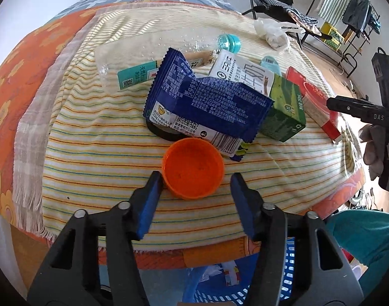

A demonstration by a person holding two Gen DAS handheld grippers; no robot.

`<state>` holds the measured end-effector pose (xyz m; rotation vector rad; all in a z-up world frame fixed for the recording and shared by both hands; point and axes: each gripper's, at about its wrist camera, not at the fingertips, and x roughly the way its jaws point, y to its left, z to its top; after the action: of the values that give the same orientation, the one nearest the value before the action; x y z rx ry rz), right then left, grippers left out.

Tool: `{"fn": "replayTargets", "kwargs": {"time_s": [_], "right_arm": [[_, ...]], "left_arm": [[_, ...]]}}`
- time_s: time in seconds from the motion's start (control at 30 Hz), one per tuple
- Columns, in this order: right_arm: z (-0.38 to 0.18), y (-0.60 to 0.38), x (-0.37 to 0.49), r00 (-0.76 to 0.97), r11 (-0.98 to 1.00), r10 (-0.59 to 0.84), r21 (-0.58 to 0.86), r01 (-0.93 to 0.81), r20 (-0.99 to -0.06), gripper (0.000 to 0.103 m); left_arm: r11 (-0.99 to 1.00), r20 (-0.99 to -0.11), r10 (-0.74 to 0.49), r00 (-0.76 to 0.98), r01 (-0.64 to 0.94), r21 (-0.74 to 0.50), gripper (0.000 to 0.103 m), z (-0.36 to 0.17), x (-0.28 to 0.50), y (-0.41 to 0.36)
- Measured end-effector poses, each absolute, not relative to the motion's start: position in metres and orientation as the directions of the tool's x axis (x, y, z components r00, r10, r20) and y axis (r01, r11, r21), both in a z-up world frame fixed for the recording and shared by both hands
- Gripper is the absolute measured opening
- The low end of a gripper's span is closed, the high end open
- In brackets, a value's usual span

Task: Collect trash
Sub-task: 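Move the left tool to the orange cap and grasp it, then grasp the red box by its end with the right tool and lift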

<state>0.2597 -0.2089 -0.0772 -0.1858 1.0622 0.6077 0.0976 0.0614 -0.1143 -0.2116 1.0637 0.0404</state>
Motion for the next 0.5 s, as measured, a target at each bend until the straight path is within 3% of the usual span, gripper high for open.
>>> {"fn": "replayTargets", "kwargs": {"time_s": [0.13, 0.5], "right_arm": [[-0.080, -0.202, 0.254, 0.329, 0.804, 0.372, 0.125, -0.581, -0.868, 0.103], [-0.097, -0.184, 0.239, 0.368, 0.769, 0.252, -0.046, -0.638, -0.895, 0.099]], "left_arm": [[0.981, -0.873, -0.060, 0.485, -0.134, -0.141, 0.048, -0.115, 0.098, 0.062], [0.978, -0.867, -0.070, 0.493, -0.138, -0.157, 0.048, -0.114, 0.097, 0.063]]}}
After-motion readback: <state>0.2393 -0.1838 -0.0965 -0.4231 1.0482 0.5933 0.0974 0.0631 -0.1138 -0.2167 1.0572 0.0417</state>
